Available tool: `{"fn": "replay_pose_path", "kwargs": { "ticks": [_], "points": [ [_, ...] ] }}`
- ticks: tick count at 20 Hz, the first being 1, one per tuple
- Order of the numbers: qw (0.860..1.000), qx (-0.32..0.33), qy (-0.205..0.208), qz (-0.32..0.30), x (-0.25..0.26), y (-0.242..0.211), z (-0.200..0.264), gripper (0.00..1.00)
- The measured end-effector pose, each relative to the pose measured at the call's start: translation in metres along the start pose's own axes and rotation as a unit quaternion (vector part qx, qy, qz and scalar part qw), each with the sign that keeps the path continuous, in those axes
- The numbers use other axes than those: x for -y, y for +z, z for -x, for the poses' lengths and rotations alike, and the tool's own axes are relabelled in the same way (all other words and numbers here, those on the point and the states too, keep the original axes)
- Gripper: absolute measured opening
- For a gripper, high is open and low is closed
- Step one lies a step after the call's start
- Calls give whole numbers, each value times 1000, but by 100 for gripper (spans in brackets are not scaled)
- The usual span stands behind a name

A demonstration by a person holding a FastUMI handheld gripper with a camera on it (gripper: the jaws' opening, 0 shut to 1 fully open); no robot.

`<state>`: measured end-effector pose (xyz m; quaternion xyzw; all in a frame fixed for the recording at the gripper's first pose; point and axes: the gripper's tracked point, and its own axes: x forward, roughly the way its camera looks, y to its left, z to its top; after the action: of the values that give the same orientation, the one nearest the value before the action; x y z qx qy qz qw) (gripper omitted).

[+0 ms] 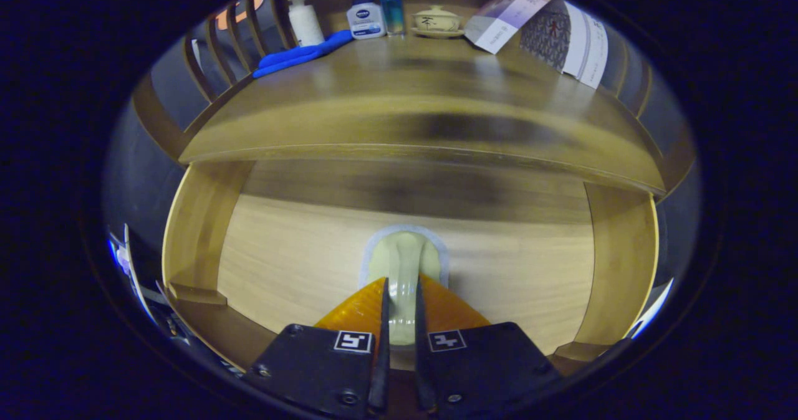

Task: Pull open the drawer, take out the items inside it, and place them on the countertop above the cabinet.

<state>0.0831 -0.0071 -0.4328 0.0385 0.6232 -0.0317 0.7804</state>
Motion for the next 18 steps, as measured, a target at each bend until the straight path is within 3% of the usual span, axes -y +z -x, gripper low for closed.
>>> {"fn": "replay_pose_path", "kwargs": {
  "ticks": [8, 18],
  "points": [
    [998, 58, 6, -14, 10, 30, 75, 19],
    [994, 113, -12, -4, 12, 84, 117, 19]
  ]
}}
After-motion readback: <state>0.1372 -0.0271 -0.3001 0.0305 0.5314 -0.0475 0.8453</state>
